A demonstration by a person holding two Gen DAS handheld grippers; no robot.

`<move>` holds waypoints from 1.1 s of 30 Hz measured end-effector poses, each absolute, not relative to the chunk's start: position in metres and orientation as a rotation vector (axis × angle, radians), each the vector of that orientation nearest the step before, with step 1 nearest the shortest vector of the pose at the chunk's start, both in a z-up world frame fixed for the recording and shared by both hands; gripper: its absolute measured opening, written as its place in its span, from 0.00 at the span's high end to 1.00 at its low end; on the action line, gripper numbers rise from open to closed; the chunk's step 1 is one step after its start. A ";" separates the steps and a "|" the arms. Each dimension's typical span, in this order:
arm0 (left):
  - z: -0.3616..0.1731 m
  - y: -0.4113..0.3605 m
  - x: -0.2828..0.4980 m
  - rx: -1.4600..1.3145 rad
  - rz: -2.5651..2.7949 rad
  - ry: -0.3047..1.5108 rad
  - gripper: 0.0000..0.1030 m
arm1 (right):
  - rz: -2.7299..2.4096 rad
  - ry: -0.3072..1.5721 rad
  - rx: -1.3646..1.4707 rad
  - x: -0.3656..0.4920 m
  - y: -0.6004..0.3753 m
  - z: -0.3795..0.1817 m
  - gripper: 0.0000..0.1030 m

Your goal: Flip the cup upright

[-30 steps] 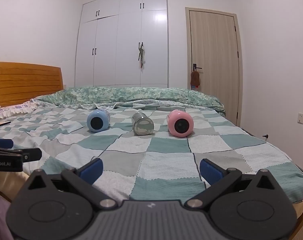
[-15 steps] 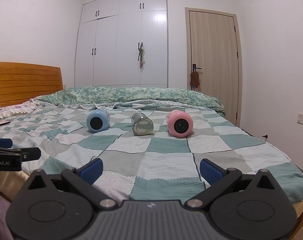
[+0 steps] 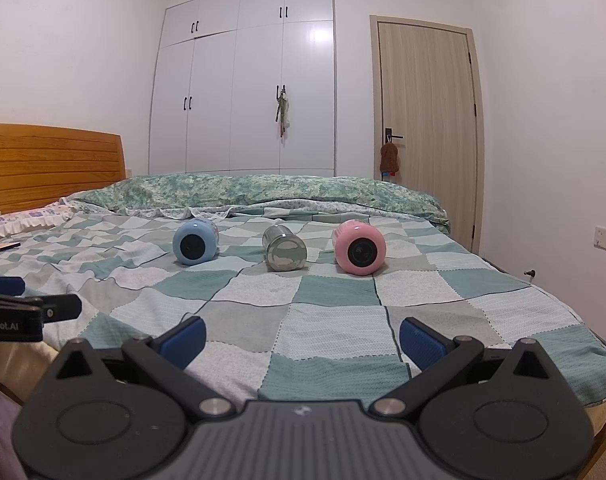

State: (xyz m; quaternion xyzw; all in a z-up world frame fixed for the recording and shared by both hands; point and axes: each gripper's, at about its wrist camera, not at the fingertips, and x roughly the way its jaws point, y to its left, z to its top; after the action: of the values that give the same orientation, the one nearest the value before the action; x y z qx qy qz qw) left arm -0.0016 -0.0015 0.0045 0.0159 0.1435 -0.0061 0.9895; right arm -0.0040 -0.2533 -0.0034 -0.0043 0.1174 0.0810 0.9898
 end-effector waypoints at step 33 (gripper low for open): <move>0.005 -0.003 -0.003 0.031 -0.015 0.284 0.00 | 0.164 0.235 -0.011 -0.005 -0.252 -0.003 0.00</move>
State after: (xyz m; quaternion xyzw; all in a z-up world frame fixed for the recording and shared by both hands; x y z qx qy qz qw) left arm -0.0029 -0.0028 0.0054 0.0153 0.1416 -0.0074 0.9898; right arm -0.0052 -0.2522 -0.0030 -0.0053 0.1170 0.0816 0.9898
